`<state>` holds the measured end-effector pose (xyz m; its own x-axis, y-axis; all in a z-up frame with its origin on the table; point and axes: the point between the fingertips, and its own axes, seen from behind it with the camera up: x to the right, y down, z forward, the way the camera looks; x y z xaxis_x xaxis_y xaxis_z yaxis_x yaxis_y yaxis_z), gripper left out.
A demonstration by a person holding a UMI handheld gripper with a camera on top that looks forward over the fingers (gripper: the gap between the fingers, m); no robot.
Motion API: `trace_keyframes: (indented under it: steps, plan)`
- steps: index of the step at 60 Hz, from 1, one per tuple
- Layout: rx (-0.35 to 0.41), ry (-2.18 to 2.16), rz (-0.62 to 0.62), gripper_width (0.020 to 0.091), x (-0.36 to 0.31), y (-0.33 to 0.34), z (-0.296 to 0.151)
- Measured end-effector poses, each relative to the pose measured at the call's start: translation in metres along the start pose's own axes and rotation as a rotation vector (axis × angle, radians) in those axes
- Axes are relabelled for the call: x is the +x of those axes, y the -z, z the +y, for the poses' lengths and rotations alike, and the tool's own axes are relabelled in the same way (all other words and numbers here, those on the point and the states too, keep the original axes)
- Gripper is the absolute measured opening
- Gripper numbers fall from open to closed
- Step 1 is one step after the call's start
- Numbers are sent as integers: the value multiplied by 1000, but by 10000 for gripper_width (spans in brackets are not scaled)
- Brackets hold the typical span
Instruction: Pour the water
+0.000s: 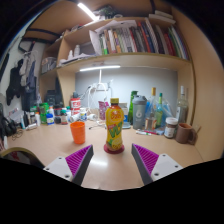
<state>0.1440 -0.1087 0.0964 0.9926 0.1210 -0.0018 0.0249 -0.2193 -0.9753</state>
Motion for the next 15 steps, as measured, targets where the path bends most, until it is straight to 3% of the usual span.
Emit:
trace_keyframes:
  steps: [7,15]
  plan:
    - [-7,-58,30,848,1,35,16]
    - [45,-157,44,839,5,65,18]
